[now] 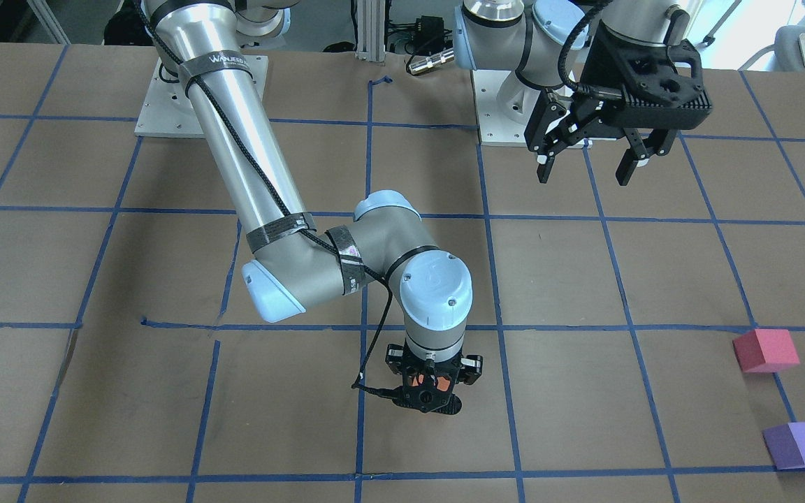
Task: Arrange blocks in a line
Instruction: 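Release the orange cube on the table and raise the right gripper, then move the left gripper over the orange cube and lower onto it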
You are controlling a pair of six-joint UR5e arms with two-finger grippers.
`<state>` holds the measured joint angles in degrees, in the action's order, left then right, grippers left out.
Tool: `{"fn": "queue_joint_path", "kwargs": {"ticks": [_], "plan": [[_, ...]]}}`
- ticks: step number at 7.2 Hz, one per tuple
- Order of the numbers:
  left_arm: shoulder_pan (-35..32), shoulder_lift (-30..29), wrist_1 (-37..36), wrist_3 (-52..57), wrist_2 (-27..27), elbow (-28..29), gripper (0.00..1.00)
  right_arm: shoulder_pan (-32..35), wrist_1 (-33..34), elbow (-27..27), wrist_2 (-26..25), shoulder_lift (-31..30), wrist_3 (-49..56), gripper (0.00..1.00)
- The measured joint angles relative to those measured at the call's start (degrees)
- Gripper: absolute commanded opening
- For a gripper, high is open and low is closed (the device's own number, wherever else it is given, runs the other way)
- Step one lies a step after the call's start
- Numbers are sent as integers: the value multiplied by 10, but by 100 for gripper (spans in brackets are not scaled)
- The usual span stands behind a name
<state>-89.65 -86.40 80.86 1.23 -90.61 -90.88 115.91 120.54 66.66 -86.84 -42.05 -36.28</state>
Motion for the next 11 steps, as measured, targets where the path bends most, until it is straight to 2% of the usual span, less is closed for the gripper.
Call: {"fn": "queue_joint_path", "kwargs": {"ticks": [2, 4, 7, 9, 11], "plan": [[0, 0, 0, 0, 0, 0, 100, -4, -5, -8, 4, -1, 13, 100], [0, 0, 0, 0, 0, -1, 100, -37, -51, -23, 21, -33, 28, 100], [0, 0, 1, 0, 0, -1, 100, -159, -207, -19, 25, -126, 193, 100], [-1, 1, 1, -2, 2, -6, 100, -257, -319, -13, -9, -201, 262, 100], [-1, -1, -1, 3, 1, -9, 100, -310, -405, -11, -26, -277, 320, 100]]}}
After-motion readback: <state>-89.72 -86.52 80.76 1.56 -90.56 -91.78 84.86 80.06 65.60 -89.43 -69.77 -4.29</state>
